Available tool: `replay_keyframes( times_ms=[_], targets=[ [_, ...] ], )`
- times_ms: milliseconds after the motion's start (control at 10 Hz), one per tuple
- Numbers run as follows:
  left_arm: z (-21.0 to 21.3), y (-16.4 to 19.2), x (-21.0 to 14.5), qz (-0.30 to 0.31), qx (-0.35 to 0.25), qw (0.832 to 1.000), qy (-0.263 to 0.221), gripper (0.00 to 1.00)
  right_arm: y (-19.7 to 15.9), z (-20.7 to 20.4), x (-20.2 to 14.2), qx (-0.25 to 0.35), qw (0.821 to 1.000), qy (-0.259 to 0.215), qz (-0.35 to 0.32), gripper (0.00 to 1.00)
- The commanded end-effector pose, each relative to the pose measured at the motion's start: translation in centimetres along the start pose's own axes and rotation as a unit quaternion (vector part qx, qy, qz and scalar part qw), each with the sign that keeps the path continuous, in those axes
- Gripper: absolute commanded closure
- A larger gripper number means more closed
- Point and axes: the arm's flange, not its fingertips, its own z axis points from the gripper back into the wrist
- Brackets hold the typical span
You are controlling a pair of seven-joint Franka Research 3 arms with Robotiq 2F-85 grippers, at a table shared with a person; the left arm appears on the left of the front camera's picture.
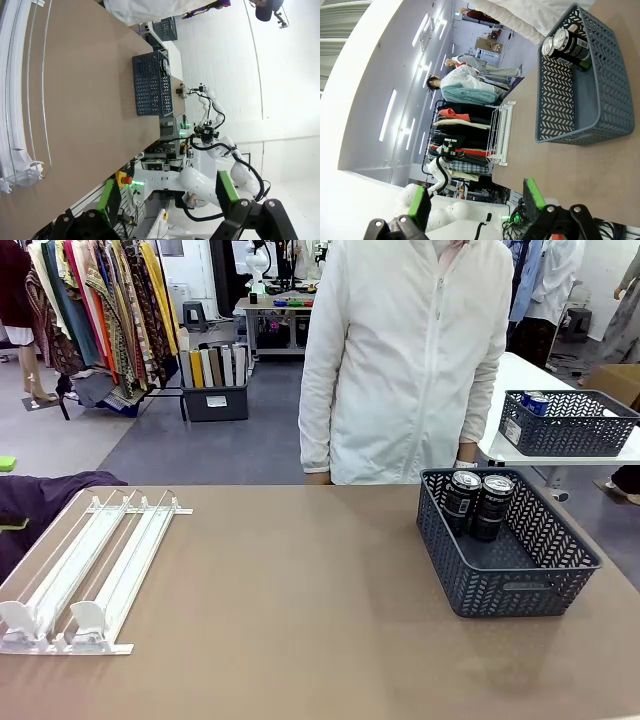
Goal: Retrieve and store the cans from the dispenser.
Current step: Pick up one can from the Automatic Can Dispenser and place it in the middle of the table.
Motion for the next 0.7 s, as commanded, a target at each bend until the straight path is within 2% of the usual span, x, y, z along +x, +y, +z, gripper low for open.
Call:
replay_keyframes(
  times_ms=[0,600],
  targets=[
    [-0.22,-0.09,-0.32,-0.001,-0.011,1.0,-0.004,0.0,0.25,-0.27,0.27,0.008,1.0,-0.008,0.013,0.0],
    [-0.22,-0.09,-0.32,-0.001,-0.011,1.0,-0.004,0.0,0.25,-0.27,0.27,0.008,1.0,-0.008,0.013,0.0]
  ],
)
